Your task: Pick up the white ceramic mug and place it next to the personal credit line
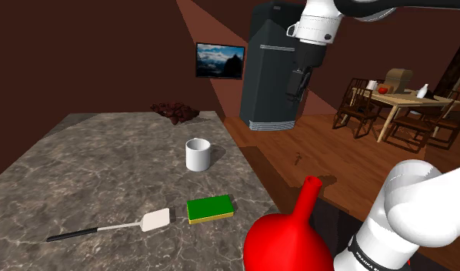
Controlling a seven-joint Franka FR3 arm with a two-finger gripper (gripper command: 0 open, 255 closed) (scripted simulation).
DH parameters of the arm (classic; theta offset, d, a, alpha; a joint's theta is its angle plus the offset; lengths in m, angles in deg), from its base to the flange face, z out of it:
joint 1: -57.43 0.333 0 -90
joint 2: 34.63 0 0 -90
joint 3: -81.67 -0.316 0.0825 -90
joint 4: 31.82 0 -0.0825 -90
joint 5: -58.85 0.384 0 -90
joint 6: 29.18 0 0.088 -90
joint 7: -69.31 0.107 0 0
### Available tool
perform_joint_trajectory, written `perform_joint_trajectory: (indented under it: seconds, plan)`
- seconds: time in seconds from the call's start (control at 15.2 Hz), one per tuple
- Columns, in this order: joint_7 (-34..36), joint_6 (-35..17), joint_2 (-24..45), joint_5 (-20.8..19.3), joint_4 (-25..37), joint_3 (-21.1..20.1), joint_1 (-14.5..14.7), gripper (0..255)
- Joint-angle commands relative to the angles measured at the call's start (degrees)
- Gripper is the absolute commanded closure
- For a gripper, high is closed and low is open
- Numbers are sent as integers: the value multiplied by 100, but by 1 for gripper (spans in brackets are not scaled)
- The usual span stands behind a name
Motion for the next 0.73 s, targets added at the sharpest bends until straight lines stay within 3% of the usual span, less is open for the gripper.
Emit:
perform_joint_trajectory:
  seconds: [0.0,0.66]
  plan:
    - [0,0,0,0,0,0,0,0]
    - [557,-1664,1609,164,-1,-427,50,0]
